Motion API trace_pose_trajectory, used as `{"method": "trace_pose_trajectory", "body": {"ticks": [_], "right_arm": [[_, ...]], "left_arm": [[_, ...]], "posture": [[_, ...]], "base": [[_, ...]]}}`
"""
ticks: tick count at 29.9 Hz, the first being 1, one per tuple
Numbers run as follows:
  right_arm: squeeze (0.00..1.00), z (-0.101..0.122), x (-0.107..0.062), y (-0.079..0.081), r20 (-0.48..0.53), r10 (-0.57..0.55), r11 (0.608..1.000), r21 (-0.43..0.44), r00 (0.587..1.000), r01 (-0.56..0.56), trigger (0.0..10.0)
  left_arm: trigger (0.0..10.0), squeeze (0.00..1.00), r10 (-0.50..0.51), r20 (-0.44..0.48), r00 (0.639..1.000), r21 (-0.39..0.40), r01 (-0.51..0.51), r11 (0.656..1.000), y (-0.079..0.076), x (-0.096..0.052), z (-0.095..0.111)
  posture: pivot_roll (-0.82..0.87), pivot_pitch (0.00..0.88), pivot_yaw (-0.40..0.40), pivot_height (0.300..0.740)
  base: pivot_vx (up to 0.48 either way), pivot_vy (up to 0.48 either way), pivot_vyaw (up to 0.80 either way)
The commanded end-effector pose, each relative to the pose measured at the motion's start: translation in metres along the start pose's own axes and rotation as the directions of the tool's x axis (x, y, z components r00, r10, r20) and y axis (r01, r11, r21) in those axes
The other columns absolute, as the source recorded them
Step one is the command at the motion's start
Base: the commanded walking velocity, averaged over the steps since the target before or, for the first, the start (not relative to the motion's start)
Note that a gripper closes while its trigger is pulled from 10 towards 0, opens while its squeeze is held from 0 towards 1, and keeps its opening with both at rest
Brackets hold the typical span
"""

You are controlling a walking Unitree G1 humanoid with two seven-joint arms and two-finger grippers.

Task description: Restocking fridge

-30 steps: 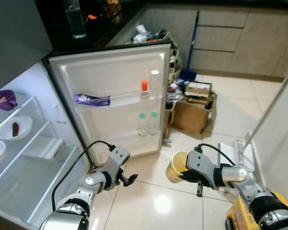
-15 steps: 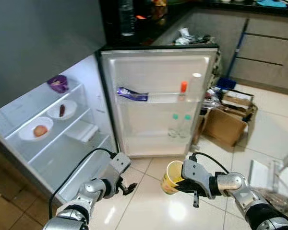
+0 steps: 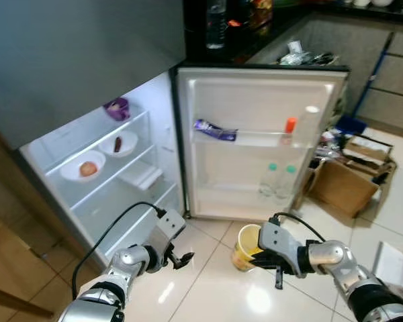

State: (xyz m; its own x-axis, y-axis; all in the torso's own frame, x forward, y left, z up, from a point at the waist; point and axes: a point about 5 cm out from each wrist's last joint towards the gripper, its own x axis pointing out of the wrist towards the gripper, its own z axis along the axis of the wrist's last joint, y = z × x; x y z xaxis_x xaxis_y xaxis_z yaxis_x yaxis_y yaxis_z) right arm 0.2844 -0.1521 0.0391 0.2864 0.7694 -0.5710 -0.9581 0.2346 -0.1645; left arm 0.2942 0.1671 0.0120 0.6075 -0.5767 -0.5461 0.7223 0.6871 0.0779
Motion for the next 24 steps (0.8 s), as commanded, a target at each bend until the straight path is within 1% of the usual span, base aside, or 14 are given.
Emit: {"method": "trace_pose_trajectory", "body": {"ticks": [1,10,14,15,16,17,19,24], "right_arm": [[0.0,-0.001,-0.002,-0.001,-0.007,-0.003,1.0,-0.005,1.0,0.003,10.0],[0.0,-0.001,-0.001,0.002,-0.01,0.01,1.0,-0.007,1.0,-0.01,10.0],[0.0,-0.002,-0.003,0.001,-0.027,0.003,1.0,-0.029,1.0,-0.004,10.0],[0.0,-0.003,-0.004,-0.002,-0.041,-0.022,0.998,-0.051,0.999,0.02,10.0],[0.0,-0.003,-0.004,-0.002,-0.041,-0.022,0.998,-0.051,0.999,0.02,10.0],[0.0,-0.003,-0.005,-0.003,-0.056,-0.029,0.997,-0.074,0.998,0.025,10.0],[0.0,-0.003,-0.006,-0.003,-0.063,-0.025,0.996,-0.081,0.998,0.02,10.0],[0.0,-0.005,-0.009,-0.003,-0.095,0.0,0.994,-0.113,0.995,-0.011,10.0]], "left_arm": [[10.0,0.0,-0.001,0.01,1.0,0.033,0.0,0.999,0.004,-0.002,0.004],[10.0,0.0,-0.01,0.024,1.0,0.044,0.009,0.999,0.003,-0.001,0.007],[10.0,0.0,-0.019,0.031,0.999,0.053,0.017,0.998,0.003,-0.001,0.009],[10.0,0.0,-0.023,0.034,0.999,0.059,0.021,0.998,0.005,-0.001,0.01],[10.0,0.0,-0.023,0.034,0.999,0.059,0.021,0.998,0.005,-0.001,0.01],[10.0,0.0,-0.03,0.038,0.999,0.068,0.027,0.997,0.006,-0.002,0.013],[10.0,0.0,-0.032,0.039,0.999,0.07,0.029,0.997,0.007,-0.002,0.014],[10.0,0.0,-0.075,0.037,0.996,0.081,0.072,0.994,0.008,-0.003,0.016]], "posture": [[-0.08,0.0,-0.024,0.74],[-0.08,0.0,-0.024,0.74],[-0.08,0.0,-0.024,0.74],[-0.08,0.0,-0.024,0.74],[-0.08,0.0,-0.024,0.74],[-0.08,0.0,-0.024,0.74],[-0.08,0.0,-0.024,0.74],[-0.08,0.0,-0.022,0.74]], "base": [[0.0,0.0,0.79],[0.0,0.0,0.79],[0.0,0.0,0.74],[0.0,0.0,0.0],[0.0,0.0,0.0],[0.0,0.0,0.0],[0.0,0.0,0.0],[0.0,0.0,0.0]]}}
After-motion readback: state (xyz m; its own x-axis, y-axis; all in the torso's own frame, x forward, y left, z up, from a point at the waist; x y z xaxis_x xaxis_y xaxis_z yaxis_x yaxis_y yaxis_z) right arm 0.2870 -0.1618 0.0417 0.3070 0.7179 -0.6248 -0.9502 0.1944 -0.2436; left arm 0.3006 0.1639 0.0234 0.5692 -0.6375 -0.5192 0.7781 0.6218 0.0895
